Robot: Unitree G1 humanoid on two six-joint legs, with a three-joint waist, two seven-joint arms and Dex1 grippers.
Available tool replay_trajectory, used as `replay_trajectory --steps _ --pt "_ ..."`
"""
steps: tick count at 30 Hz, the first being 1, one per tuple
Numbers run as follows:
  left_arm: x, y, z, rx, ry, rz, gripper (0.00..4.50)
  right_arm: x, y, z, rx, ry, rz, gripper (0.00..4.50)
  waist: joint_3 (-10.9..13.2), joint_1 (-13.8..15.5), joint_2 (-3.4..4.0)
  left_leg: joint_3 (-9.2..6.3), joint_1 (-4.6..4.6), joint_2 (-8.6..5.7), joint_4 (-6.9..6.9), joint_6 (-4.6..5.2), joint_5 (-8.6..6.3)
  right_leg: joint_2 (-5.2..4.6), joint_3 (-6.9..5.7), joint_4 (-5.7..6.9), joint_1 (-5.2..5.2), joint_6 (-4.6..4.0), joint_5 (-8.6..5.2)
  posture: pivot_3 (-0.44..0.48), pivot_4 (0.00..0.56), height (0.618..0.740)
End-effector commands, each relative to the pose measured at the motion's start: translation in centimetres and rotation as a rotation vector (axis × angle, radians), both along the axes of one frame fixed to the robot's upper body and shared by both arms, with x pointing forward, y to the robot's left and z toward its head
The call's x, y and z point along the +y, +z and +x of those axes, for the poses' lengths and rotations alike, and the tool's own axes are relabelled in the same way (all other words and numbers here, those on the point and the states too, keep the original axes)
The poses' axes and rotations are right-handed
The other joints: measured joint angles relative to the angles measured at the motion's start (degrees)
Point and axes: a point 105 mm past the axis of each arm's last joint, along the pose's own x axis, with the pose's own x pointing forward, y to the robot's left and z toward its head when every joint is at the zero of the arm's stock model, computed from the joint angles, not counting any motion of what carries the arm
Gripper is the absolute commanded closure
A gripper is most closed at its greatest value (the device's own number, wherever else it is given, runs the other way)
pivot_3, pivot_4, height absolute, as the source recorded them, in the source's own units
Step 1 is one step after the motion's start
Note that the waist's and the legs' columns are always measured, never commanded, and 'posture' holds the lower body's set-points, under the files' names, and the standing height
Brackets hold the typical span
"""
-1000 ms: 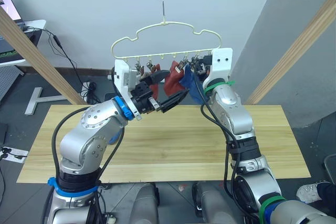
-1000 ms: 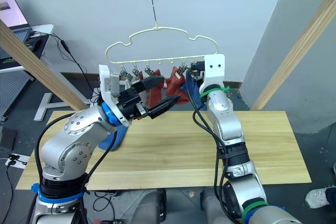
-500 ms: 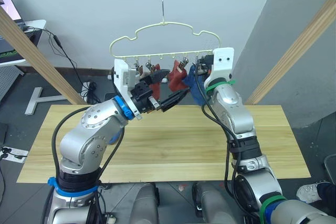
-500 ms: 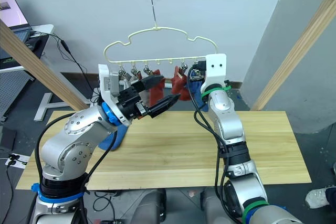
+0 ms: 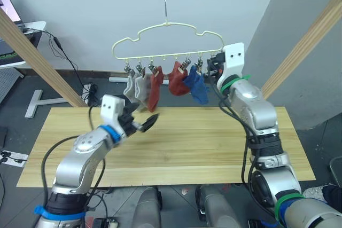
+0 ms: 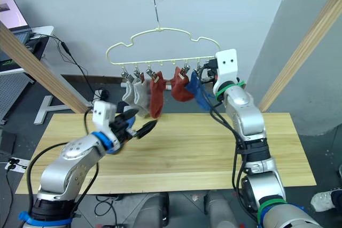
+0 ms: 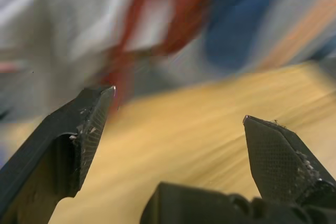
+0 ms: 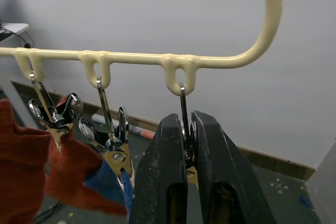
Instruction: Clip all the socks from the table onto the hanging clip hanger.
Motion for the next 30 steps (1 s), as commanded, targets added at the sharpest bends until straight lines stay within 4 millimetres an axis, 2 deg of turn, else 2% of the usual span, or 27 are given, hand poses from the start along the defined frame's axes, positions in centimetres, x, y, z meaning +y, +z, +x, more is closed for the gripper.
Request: replay_trajectory --steps 1,5,10,13,17,21,25,27,30 --pt "5.0 -1.3 1.6 -0.019 0.161 0.130 0.00 0.2 1.7 -0.8 -0.009 0.067 -0.005 4.48 0.0 0.3 0.00 -0.01 0.00 -0.01 0.01 0.00 0.00 -0.01 -0.02 -0.02 0.01 -0.01 0.01 -0.054 0.239 0.740" --pt "7.9 -2.6 3.8 0.015 0.266 0.205 0.00 0.0 1.7 -1.0 0.025 0.087 -0.016 4.48 0.0 0.9 -0.01 0.03 -0.03 -0.05 0.04 0.02 0.01 -0.06 -0.01 -0.05 0.02 0.02 0.02 -0.054 0.244 0.740" --pt "7.5 -4.6 5.8 0.101 0.262 0.084 0.00 -0.1 1.8 -0.9 0.048 0.076 -0.005 4.48 0.0 1.0 -0.01 0.05 -0.08 -0.06 0.03 0.02 0.01 -0.06 -0.04 -0.06 0.00 0.03 0.02 -0.052 0.250 0.740" --pt "7.6 -6.1 6.0 0.169 0.262 0.082 0.00 0.0 1.5 -1.1 0.067 0.076 0.003 4.48 0.0 0.9 -0.01 0.03 -0.12 -0.06 0.02 0.03 0.00 -0.06 -0.06 -0.06 -0.02 0.03 0.02 -0.058 0.251 0.740" --pt "7.5 -8.7 4.7 0.287 0.200 0.119 0.00 0.1 1.5 -1.4 0.074 0.078 0.008 4.48 0.0 0.3 -0.01 0.00 -0.15 -0.05 0.00 0.03 0.00 -0.06 -0.09 -0.03 -0.07 0.02 0.03 -0.081 0.252 0.740" --pt "7.7 -9.8 3.5 0.341 0.161 0.125 1.18 -0.5 1.7 -1.4 0.072 0.057 0.015 4.50 0.0 0.0 -0.01 0.01 -0.09 -0.06 0.00 0.03 0.00 -0.07 -0.08 -0.01 -0.01 0.03 0.03 -0.092 0.249 0.740" --pt "6.7 -9.1 3.4 0.306 0.103 0.088 2.30 -1.1 1.7 -1.3 0.075 0.040 0.023 4.50 0.0 0.0 0.00 0.03 -0.02 -0.05 0.01 0.03 0.00 -0.08 -0.05 -0.01 0.04 0.03 0.03 -0.096 0.246 0.740" --pt "5.3 -8.9 3.0 0.294 0.039 0.065 2.92 -1.4 1.8 -1.2 0.078 0.039 0.028 4.50 0.0 0.0 0.00 0.03 -0.02 -0.05 0.01 0.02 0.00 -0.09 -0.05 0.00 0.05 0.02 0.03 -0.092 0.245 0.740" --pt "1.0 -8.0 1.1 0.283 -0.146 -0.055 3.84 -1.7 1.6 -0.9 0.129 0.049 0.088 4.50 0.0 -0.1 0.00 0.05 -0.03 -0.05 0.00 0.02 0.00 -0.13 -0.03 -0.03 0.06 0.02 0.03 -0.092 0.243 0.740"
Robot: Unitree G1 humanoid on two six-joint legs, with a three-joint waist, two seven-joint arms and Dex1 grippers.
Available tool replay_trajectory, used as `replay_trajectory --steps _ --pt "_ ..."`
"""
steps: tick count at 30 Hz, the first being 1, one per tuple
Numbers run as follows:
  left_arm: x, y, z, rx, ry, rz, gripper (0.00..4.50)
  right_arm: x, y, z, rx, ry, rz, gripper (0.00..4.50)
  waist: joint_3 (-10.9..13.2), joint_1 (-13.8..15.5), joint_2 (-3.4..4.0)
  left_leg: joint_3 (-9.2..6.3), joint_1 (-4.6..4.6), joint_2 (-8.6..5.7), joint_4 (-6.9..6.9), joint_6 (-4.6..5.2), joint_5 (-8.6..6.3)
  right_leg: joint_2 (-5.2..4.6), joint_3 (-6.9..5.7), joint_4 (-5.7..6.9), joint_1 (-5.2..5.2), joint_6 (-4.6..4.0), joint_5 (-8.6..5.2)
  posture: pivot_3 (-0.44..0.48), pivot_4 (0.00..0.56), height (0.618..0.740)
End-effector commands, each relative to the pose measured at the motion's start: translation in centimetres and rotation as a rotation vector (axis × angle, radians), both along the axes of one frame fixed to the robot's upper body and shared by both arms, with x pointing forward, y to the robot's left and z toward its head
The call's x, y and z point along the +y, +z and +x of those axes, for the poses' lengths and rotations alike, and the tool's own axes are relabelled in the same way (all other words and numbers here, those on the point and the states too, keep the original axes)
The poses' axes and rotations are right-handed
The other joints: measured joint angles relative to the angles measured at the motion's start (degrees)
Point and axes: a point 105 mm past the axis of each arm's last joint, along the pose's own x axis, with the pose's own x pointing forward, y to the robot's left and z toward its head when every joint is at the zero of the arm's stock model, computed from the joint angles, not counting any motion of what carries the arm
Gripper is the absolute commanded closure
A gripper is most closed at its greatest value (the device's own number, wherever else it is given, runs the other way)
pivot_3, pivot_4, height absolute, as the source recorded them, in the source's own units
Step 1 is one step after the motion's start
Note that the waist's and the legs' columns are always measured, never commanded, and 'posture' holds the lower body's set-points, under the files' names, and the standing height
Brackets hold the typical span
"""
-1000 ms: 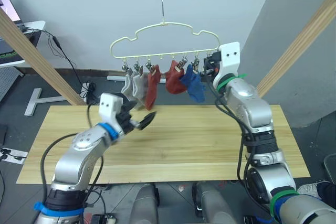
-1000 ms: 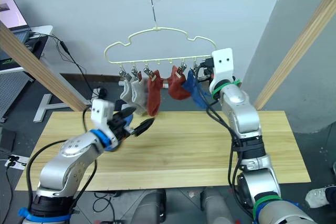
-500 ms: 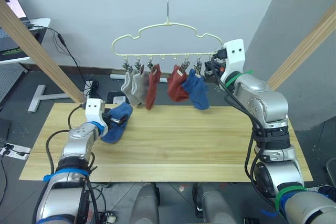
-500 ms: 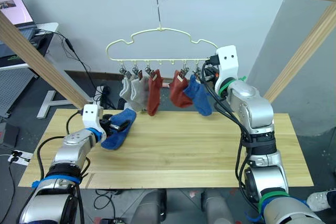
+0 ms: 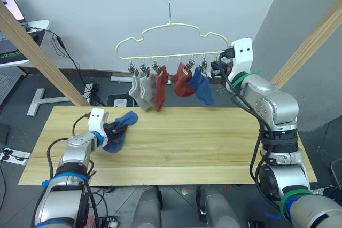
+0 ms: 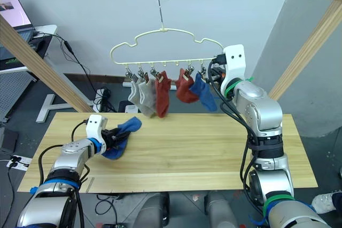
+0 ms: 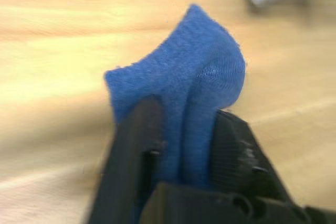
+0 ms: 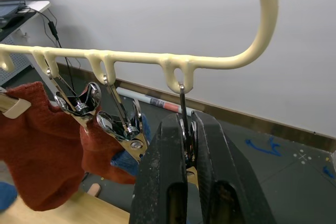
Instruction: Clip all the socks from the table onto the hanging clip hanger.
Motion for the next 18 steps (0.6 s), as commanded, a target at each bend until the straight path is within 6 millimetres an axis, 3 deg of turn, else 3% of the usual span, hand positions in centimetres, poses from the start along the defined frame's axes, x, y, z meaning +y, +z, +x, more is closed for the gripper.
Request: replay_trajectory --steps 1,2,6,12,18 --pt "-5.9 0.7 -2.7 0.025 -0.211 -0.180 4.11 -1.1 0.9 0.3 0.047 -0.012 0.108 4.50 0.0 -0.1 0.00 0.03 0.00 0.01 0.00 0.00 0.00 -0.02 0.03 -0.01 0.00 0.00 0.00 -0.090 0.242 0.740" --pt "-7.3 1.3 -3.4 0.022 -0.251 -0.223 4.44 -1.2 0.8 0.4 0.081 -0.010 0.143 4.50 0.0 -0.1 0.00 0.02 -0.01 0.00 -0.01 0.00 0.00 -0.09 0.02 0.01 -0.01 0.00 0.00 -0.090 0.242 0.740" --pt "-13.3 4.7 -5.0 -0.045 -0.351 -0.391 4.47 -1.6 1.1 0.6 0.203 0.020 0.254 4.50 0.0 0.3 0.00 -0.07 -0.09 0.04 0.03 0.00 0.01 -0.08 -0.13 0.02 0.00 -0.02 0.01 -0.086 0.237 0.740" --pt "-19.7 11.0 -3.5 -0.240 -0.284 -0.606 4.47 -1.7 2.1 0.1 0.392 0.062 0.416 4.50 0.0 0.2 -0.01 0.02 -0.15 -0.01 0.26 0.17 0.11 -0.07 -0.07 -0.03 0.07 0.12 0.12 -0.092 0.226 0.740" --pt "-21.7 12.6 -2.2 -0.273 -0.253 -0.644 4.47 -1.8 2.9 -0.5 0.457 0.071 0.463 4.50 0.0 0.0 0.00 -0.01 -0.21 -0.02 0.28 0.18 0.10 0.00 -0.06 -0.03 0.04 0.13 0.13 -0.098 0.219 0.740"
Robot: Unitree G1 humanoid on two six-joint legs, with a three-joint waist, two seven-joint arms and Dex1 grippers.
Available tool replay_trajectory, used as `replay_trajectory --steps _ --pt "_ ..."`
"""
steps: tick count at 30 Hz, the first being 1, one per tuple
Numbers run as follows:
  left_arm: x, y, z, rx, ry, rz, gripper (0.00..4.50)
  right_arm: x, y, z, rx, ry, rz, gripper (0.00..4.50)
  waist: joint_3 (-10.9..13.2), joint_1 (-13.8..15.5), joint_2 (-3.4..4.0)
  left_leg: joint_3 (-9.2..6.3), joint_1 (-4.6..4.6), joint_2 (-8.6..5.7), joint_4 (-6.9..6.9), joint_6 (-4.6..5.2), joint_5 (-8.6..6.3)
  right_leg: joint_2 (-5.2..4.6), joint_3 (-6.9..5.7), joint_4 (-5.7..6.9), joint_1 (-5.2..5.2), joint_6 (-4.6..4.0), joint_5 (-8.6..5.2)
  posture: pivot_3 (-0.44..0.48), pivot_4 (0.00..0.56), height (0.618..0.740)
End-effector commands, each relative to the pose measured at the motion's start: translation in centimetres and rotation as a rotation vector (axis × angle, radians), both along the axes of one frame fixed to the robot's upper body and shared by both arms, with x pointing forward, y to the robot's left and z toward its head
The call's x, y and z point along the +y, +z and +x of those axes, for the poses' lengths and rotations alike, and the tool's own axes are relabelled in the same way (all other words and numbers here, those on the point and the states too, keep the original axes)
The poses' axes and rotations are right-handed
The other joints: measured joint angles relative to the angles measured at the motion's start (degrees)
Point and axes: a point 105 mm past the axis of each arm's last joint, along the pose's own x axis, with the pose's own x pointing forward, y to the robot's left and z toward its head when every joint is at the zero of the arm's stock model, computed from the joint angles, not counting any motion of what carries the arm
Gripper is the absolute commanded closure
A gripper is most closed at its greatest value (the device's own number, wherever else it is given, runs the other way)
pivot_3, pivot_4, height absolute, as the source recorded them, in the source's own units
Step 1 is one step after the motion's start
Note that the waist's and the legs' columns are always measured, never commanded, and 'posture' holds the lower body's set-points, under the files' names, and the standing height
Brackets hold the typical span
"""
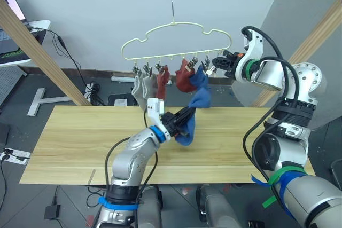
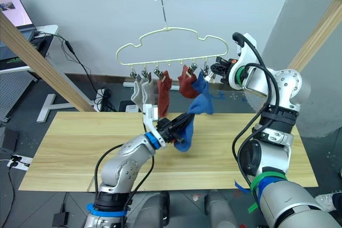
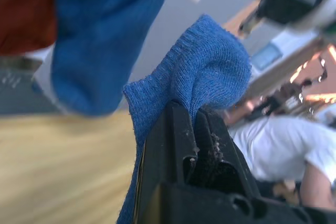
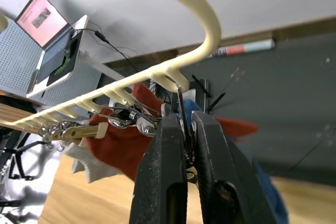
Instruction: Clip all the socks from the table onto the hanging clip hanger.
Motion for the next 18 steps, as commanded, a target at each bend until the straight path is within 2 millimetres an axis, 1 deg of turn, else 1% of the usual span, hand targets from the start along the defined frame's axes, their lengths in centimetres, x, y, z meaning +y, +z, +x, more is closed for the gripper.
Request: replay_trajectory --steps 1,8,12,18 --pt "-0.5 1.0 0.8 -0.027 0.019 -0.010 4.47 -0.4 1.1 -0.4 0.000 -0.004 0.023 4.50 0.0 0.0 0.00 -0.01 -0.02 0.00 0.00 0.00 0.00 0.01 -0.02 0.00 -0.02 0.00 0.00 -0.098 0.219 0.740" --pt "-1.2 1.6 2.1 -0.039 0.008 -0.041 4.47 -0.2 1.6 -0.9 0.006 0.013 0.034 4.50 0.0 0.0 0.00 0.01 -0.13 -0.03 0.12 0.00 0.00 -0.01 0.00 -0.05 -0.02 0.05 0.02 -0.128 0.218 0.740" --pt "-1.8 2.0 2.6 -0.058 -0.015 -0.036 4.47 0.1 1.7 -1.1 0.008 0.024 0.046 4.50 0.0 -0.1 0.00 0.00 -0.14 -0.02 0.12 0.00 0.00 0.00 -0.01 -0.03 -0.05 0.05 0.02 -0.133 0.223 0.740" --pt "-2.0 2.8 3.1 -0.074 -0.016 -0.060 4.47 0.3 1.7 -1.1 0.010 0.024 0.062 4.50 0.0 -0.1 0.00 0.01 -0.15 -0.02 0.11 0.00 0.00 0.00 0.00 -0.04 -0.05 0.05 0.02 -0.134 0.227 0.740"
